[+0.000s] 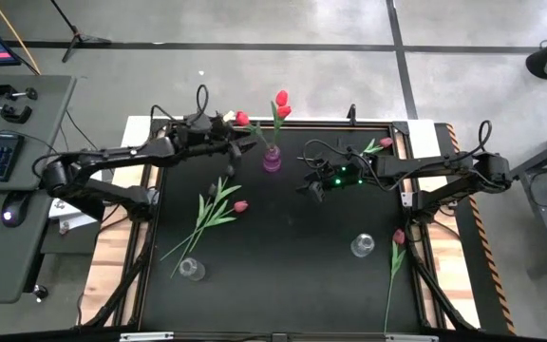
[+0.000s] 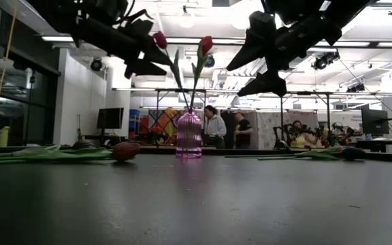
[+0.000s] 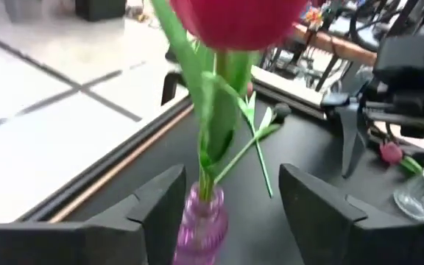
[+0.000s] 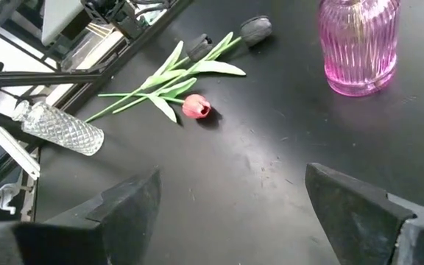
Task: Sort flowers into vase by color
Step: Put the pink tulip into the violet vase, then put the bottom red tulip into the left transparent vase
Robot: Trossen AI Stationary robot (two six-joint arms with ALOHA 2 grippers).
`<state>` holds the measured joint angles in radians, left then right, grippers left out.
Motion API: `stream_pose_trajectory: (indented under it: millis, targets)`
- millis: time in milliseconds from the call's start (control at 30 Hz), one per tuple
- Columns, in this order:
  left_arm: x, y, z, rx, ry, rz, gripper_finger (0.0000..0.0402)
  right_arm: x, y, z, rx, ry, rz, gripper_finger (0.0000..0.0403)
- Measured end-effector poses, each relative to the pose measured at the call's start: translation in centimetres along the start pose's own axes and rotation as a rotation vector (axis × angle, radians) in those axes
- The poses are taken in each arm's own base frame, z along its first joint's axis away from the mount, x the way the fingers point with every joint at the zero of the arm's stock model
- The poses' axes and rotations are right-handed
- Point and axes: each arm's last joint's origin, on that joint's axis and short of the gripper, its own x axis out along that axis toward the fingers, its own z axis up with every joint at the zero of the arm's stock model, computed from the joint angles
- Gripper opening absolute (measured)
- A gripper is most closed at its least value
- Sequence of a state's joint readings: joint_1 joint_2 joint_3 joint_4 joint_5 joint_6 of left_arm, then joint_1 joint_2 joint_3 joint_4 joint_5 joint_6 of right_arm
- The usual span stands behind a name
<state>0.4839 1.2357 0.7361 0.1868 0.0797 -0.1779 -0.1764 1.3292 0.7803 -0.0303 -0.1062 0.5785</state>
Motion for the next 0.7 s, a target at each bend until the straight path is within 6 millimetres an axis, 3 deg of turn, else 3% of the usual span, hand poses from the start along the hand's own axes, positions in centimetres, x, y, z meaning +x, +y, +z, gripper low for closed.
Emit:
stream_pose_trajectory:
  millis: [433,700]
  targets:
    - [-5.9,-1.1,-0.2,-0.09,0.176,-0.05,0.0221,0.0,0.0,0.1,-0.001,-0.021,-0.015,0.0322]
    - [-7.1,-3.2,-0.9,-0.162,0.192,-0.109,0.0221,0.0,0.0,0.1,0.034,-0.024,-0.013,0.0322]
